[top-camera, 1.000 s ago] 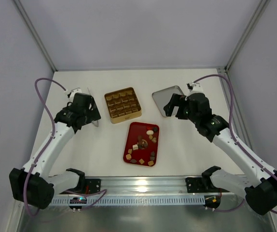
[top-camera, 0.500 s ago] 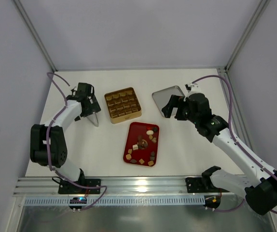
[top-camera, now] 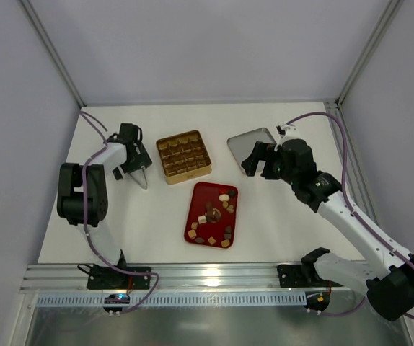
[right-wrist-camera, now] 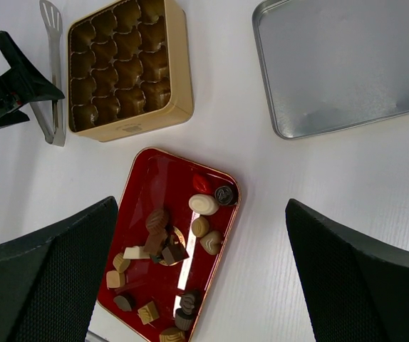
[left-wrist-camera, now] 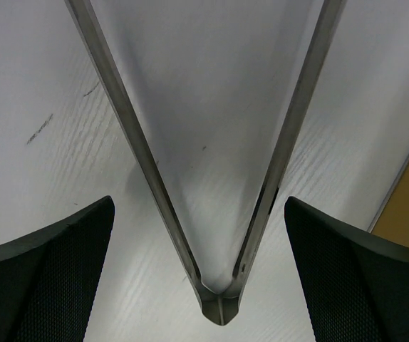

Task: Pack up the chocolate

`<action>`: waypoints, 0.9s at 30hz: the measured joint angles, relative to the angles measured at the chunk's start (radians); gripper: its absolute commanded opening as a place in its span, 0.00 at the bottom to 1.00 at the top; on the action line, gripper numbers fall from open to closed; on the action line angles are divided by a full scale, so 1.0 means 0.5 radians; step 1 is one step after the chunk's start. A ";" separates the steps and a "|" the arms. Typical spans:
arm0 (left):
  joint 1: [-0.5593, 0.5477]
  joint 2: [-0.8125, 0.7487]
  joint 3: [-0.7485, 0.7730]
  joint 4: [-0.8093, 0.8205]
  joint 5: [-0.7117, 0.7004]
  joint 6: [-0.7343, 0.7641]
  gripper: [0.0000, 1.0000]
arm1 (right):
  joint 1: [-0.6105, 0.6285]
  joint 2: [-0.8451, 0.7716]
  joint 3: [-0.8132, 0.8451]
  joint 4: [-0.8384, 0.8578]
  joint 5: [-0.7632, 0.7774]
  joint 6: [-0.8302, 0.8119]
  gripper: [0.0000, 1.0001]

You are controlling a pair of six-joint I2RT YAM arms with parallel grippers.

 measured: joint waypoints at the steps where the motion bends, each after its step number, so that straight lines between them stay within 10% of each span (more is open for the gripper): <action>1: 0.012 0.015 0.002 0.007 0.008 -0.002 1.00 | 0.000 0.000 -0.001 0.000 -0.002 0.000 1.00; 27: 0.056 0.092 -0.004 0.148 0.039 -0.117 0.84 | 0.000 0.032 -0.056 0.058 -0.024 0.021 1.00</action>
